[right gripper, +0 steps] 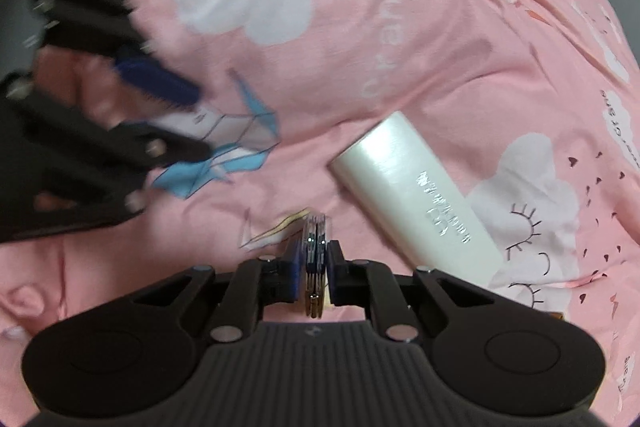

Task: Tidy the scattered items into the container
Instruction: 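Grasp the round mirror compact with the right gripper, then carry the compact over the box with right while left moves to the white case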

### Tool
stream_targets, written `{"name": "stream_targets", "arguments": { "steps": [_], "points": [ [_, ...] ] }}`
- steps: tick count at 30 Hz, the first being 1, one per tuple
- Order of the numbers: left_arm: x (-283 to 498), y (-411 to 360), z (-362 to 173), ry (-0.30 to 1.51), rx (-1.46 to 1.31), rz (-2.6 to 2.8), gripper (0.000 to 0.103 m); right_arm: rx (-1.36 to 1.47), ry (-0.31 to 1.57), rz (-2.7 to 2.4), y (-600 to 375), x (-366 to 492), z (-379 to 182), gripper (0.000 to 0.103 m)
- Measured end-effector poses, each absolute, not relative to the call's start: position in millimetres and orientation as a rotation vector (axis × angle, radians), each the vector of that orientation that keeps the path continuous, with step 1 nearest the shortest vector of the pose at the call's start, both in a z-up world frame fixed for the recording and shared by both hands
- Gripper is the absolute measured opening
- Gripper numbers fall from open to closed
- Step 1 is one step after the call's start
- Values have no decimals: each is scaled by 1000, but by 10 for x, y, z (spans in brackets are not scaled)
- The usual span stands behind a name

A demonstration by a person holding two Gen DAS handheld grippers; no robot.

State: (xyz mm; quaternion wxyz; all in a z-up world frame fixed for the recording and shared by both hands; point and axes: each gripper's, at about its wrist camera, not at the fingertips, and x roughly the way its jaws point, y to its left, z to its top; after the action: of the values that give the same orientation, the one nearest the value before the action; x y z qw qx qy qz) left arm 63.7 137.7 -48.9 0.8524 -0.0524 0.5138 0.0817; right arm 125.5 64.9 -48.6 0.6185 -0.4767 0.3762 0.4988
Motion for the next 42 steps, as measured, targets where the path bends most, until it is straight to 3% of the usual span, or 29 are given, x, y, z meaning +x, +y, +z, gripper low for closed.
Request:
{"name": "stream_targets", "arguments": {
  "steps": [5, 9, 13, 22, 33, 42],
  "points": [
    [628, 1376, -433, 1061, -113, 146, 34, -1107, 868, 1118, 715, 1463, -588, 20],
    [641, 1354, -407, 1055, -83, 132, 34, -1062, 987, 1181, 705, 1520, -704, 21],
    [671, 1344, -414, 1061, -74, 134, 34, -1069, 963, 1162, 635, 1496, -769, 15],
    [754, 1149, -316, 1020, 43, 105, 36, -854, 842, 1141, 225, 1498, -283, 15],
    [982, 774, -239, 937, 350, -104, 53, -398, 737, 999, -874, 1625, 581, 15],
    [1398, 742, -426, 915, 572, -306, 63, -299, 755, 732, -1716, 1786, 510, 15]
  ]
}}
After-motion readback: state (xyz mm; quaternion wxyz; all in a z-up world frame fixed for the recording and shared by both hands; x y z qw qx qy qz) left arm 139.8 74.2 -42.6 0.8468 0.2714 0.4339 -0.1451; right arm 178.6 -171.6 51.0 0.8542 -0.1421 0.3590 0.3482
